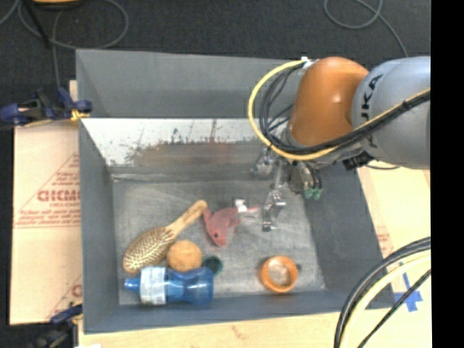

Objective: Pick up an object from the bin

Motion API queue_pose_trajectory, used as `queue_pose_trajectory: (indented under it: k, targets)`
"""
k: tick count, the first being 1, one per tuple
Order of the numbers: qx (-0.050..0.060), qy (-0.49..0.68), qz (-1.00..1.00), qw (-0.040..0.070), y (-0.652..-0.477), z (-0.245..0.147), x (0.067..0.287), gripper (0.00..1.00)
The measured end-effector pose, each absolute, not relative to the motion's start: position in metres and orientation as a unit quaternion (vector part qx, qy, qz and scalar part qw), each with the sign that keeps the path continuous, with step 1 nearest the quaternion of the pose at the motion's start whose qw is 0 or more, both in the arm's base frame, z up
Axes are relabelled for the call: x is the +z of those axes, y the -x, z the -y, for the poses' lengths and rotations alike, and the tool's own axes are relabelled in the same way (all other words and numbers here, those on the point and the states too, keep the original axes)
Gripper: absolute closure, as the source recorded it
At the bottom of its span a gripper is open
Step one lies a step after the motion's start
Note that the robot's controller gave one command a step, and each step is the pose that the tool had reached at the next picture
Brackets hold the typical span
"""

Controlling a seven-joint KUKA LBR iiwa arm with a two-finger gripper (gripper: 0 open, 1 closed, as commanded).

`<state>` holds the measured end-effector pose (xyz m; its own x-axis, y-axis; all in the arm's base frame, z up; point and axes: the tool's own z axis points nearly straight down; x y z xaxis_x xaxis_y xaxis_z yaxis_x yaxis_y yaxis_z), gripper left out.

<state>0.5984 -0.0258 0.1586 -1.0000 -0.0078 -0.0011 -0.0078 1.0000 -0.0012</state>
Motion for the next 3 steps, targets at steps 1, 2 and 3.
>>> queue_pose_trajectory:
  k: [1,2,3]
  targets:
    - [0.0,0.018,-1.0,0.006,-0.608,0.016,0.155,0.0]
    - [0.0,0.043,-0.999,0.001,-0.58,-0.008,0.109,0.0]
    - [0.0,0.199,-0.98,0.007,-0.586,-0.024,0.074,1.0]
